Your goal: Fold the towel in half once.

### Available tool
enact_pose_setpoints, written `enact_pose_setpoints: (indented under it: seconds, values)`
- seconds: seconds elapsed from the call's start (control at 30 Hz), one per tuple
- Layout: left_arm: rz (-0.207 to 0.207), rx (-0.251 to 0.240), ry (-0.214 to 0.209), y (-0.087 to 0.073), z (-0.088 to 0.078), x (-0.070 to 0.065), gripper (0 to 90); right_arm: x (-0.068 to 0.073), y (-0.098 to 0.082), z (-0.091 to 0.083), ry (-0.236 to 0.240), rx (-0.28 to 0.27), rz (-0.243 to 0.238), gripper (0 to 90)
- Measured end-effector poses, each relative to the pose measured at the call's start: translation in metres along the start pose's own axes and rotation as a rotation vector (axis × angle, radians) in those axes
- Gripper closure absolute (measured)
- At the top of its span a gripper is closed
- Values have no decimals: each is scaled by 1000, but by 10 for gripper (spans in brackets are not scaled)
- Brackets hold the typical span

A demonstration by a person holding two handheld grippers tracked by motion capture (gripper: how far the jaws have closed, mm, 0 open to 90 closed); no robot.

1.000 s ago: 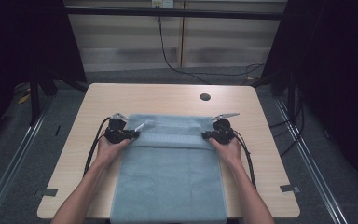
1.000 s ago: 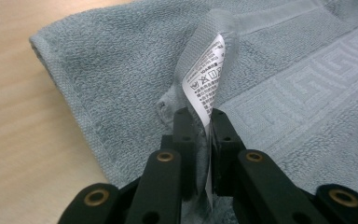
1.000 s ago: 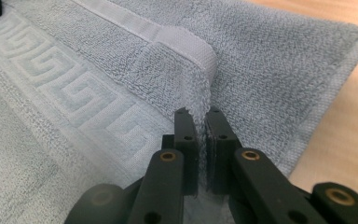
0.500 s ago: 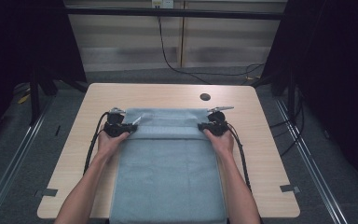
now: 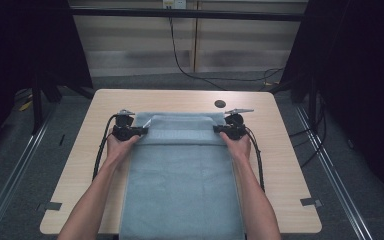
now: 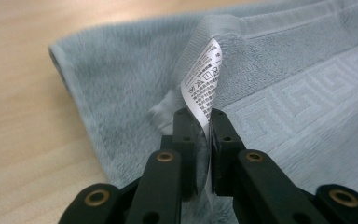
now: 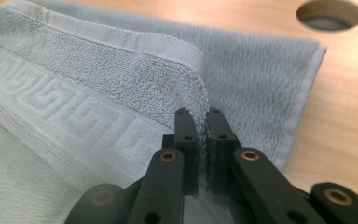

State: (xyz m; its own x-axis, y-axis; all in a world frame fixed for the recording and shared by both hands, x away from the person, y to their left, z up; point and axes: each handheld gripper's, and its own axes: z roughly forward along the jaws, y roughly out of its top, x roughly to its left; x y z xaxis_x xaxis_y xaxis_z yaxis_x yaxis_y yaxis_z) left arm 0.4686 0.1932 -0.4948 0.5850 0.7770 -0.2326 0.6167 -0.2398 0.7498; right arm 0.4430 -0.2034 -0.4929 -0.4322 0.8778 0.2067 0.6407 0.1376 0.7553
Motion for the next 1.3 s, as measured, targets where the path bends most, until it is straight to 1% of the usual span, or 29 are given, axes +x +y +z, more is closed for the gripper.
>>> enact_pose_setpoints:
  seconds: [0.03,0.07,0.1,0.13,0.17,0.2,0.23,0.27,0.3,0.37,0.43,0.47,0.53,0.6,0.63,0.67,0.7,0.77,0.83,0.87,0.97,1.0,1.03,1.07,1.1,1.17,1.2,1.27,1.3]
  values:
    - [3,-21,-6,5,-8,0,833,1,3,-4,10,-19,2,859]
    - [3,-21,-6,5,-8,0,834,1,3,-4,10,-19,2,859]
    - [5,-66,-13,12,-21,-5,834,3,9,-13,31,-55,4,859]
    - [29,-70,-18,15,-27,-6,833,4,13,-18,38,-75,-3,860]
    - [34,-93,-20,18,-35,-8,833,6,16,-23,44,-90,-6,859]
    - [34,-93,-20,18,-35,-8,833,7,20,-30,53,-107,-9,859]
    - [53,-133,-31,28,-51,-14,833,9,26,-39,63,-131,-17,859]
    - [53,-133,-31,28,-51,-14,833,9,26,-39,63,-131,-17,859]
    - [66,-165,-34,36,-64,-20,833,12,37,-54,75,-170,-31,859]
    - [85,-198,-48,44,-78,-27,833,17,47,-68,76,-198,-64,859]
    - [112,-224,-46,49,-92,-34,833,24,57,-86,82,-225,-92,859]
    - [114,-238,-58,50,-99,-36,833,27,61,-94,89,-239,-103,859]
    - [123,-264,-68,53,-111,-42,833,34,68,-109,94,-261,-131,860]
    - [154,-275,-74,55,-124,-49,833,39,72,-121,99,-283,-150,860]
    - [159,-282,-73,55,-129,-52,833,42,74,-127,101,-290,-161,860]
    - [159,-282,-73,55,-129,-52,833,44,75,-131,104,-294,-174,860]
    - [192,-280,-55,56,-142,-60,832,48,75,-137,104,-296,-191,859]
    - [202,-285,-60,56,-150,-64,832,53,75,-145,109,-295,-214,860]
    - [225,-295,-65,54,-160,-69,832,59,74,-156,114,-301,-234,860]
    - [229,-297,-67,53,-163,-72,832,61,72,-160,116,-306,-242,860]
    - [247,-307,-93,39,-169,-81,832,66,64,-171,124,-308,-261,860]
    - [252,-298,-92,33,-170,-83,831,68,59,-174,126,-310,-269,860]
    - [249,-273,-89,28,-169,-85,831,69,53,-177,130,-314,-274,860]
    - [249,-273,-89,28,-169,-85,831,71,48,-179,136,-312,-280,860]
    - [233,-255,-103,17,-167,-86,831,72,40,-180,136,-307,-287,860]
    - [227,-245,-125,4,-165,-87,830,73,28,-180,141,-295,-284,860]
    - [230,-236,-130,-3,-163,-87,830,73,21,-180,144,-285,-285,859]
    - [219,-216,-144,-16,-159,-88,829,74,7,-176,151,-258,-285,859]
    - [222,-209,-146,-23,-158,-88,828,74,0,-175,156,-248,-283,859]
